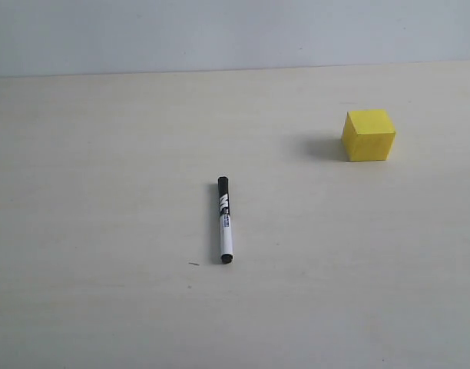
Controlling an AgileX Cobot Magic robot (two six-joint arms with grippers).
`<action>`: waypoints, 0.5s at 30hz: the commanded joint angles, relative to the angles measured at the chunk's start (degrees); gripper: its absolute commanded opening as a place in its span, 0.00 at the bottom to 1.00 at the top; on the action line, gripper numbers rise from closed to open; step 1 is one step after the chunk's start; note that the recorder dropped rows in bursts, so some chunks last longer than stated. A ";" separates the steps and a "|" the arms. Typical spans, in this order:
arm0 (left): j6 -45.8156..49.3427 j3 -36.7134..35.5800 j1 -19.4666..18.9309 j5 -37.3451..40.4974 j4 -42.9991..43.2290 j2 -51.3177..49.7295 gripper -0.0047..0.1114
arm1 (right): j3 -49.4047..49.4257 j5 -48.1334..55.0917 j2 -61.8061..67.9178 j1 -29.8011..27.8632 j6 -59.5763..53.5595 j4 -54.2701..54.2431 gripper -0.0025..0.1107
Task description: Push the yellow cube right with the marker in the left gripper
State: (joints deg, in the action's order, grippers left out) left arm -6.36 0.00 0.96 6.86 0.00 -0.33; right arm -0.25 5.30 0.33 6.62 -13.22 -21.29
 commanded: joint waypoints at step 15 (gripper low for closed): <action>0.10 0.00 -2.39 1.02 0.00 0.33 0.04 | 0.25 -0.28 -0.33 0.07 -0.15 0.10 0.02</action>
State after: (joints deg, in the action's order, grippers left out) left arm -6.10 0.00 -1.32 7.74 0.00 -0.33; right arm -0.25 5.30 0.33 6.62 -13.22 -21.29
